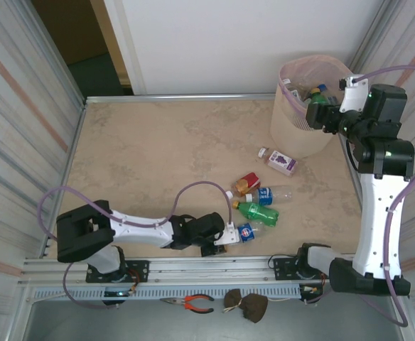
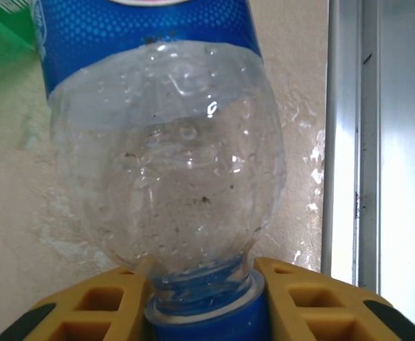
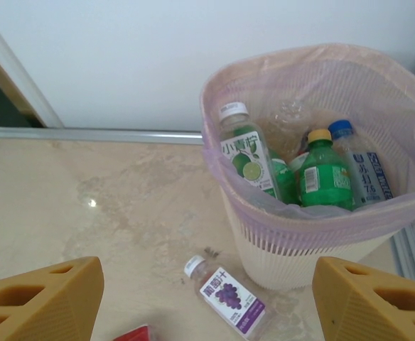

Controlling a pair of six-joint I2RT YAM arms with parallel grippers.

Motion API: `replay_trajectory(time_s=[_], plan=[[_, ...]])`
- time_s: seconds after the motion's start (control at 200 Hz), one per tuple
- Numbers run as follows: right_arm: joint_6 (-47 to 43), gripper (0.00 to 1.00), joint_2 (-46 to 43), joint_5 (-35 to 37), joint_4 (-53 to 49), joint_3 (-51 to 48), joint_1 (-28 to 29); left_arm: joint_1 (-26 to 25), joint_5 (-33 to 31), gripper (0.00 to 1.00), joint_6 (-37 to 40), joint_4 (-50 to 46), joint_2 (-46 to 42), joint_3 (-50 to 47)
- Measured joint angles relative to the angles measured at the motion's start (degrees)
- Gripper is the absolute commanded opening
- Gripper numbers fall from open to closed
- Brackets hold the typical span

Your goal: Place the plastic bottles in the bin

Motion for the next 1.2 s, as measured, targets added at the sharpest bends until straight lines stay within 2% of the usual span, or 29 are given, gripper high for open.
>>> replay_trajectory(time_s=[0.135, 0.306, 0.611, 0.761, 0.942, 1.202], plan=[[0.2, 0.75, -2.2, -2.2, 2.2, -1.4, 0.0, 0.9, 0.0, 0.26, 0.0, -0.1, -4.5, 0.0], [1.6, 0.74, -5.9, -6.8, 7.4, -4.8, 0.0, 4.4, 0.9, 0.26, 0.0, 0.2, -12.4, 0.1], [7.8, 0.75, -13.4, -21.5, 21.0, -12.3, 0.9, 12.8, 7.4, 0.25, -0.1, 2.6, -23.9, 4.7], [11.4, 0.76, -15.6, -28.1, 28.0, -14.3, 2.1, 16.2, 12.7, 0.24, -0.5, 6.2, -25.1, 8.2], [16.8, 0.80, -17.9, -33.9, 37.0, -17.3, 4.8, 17.3, 18.4, 0.21, -0.9, 11.3, -25.1, 12.3], [21.7, 0.86, -18.9, -37.9, 46.3, -18.4, 14.5, 17.3, 26.4, 0.19, -2.5, 17.9, -24.9, 19.5]])
